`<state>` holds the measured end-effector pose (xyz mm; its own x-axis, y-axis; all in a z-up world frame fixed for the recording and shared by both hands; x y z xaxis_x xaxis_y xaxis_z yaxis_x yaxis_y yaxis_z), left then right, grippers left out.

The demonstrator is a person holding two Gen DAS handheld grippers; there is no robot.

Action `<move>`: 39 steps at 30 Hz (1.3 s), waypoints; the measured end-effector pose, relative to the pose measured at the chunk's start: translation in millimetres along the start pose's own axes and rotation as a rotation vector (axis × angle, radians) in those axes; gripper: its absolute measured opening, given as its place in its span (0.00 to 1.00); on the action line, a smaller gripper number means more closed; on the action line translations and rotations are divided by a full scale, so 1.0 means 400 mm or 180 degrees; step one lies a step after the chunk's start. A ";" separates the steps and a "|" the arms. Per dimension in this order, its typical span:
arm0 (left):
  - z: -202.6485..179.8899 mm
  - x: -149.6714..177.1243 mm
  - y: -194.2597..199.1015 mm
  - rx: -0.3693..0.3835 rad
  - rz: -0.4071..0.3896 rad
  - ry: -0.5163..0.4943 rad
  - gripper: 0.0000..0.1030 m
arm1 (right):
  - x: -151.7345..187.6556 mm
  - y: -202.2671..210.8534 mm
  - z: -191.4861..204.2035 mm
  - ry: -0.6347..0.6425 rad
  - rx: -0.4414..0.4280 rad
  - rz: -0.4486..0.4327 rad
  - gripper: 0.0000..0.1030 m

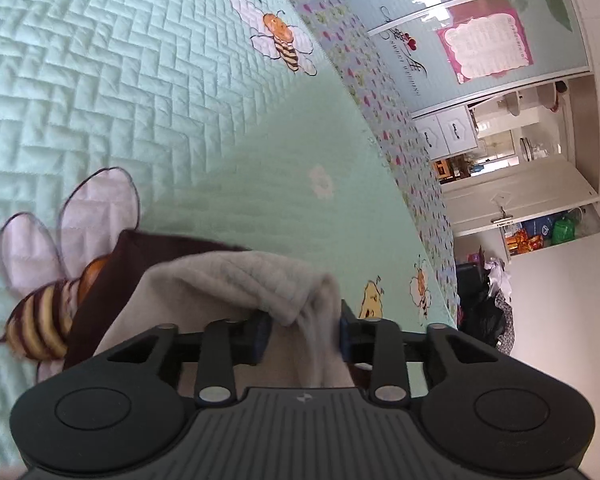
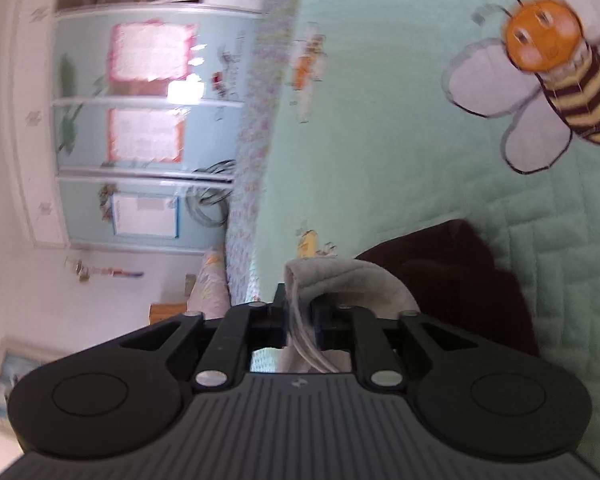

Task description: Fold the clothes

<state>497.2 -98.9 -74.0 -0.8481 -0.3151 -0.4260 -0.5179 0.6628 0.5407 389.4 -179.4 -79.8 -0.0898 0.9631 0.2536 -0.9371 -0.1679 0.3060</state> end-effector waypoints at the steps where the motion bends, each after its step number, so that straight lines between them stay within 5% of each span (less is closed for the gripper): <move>1: -0.001 -0.012 -0.008 -0.0017 -0.0004 -0.0043 0.46 | -0.014 -0.006 -0.011 -0.0074 -0.0028 -0.0017 0.27; 2: -0.002 -0.023 -0.016 -0.0034 -0.0010 -0.0086 0.58 | -0.028 -0.010 -0.021 -0.0146 -0.0069 -0.0037 0.31; 4: 0.000 -0.048 -0.018 -0.0076 -0.0070 -0.0131 0.64 | -0.055 -0.008 -0.034 -0.0244 -0.0141 -0.0134 0.32; 12: 0.027 -0.053 0.062 -0.0077 -0.0268 -0.0364 0.65 | -0.030 0.109 0.012 0.0276 -0.0475 -0.0293 0.35; 16: 0.037 0.012 0.150 -0.0126 -0.0324 -0.0602 0.69 | 0.007 0.233 0.021 0.0508 -0.0692 -0.0436 0.58; 22: 0.037 0.106 0.221 -0.0021 -0.0388 -0.0877 0.71 | 0.060 0.347 -0.004 0.0688 -0.0721 -0.0654 0.64; 29: 0.065 0.174 0.171 -0.0224 -0.0392 -0.1067 0.72 | 0.187 0.195 -0.109 0.0683 -0.0449 0.0162 0.65; 33: 0.087 0.177 0.191 -0.0189 -0.0410 -0.1083 0.67 | 0.160 0.211 -0.164 0.0872 -0.0151 -0.0094 0.43; 39: 0.111 0.197 0.323 -0.0241 -0.0648 -0.0968 0.77 | 0.200 0.365 -0.153 0.1168 -0.0110 -0.0457 0.67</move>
<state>368.2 -8.0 -70.0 -0.6607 -0.2115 -0.7203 -0.6890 0.5518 0.4700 224.7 -113.9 -71.2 -0.0657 0.9885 -0.1364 -0.9592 -0.0249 0.2817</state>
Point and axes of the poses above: each gripper's, at about its wrist camera, not at the fingertips, and y roughly against the way its jaws point, z to its left, x to its underside, the point moved 4 cm from there along -y, roughly the way its jaws point, and after that the axes turned 15 degrees about -y, right-handed, at the moved point
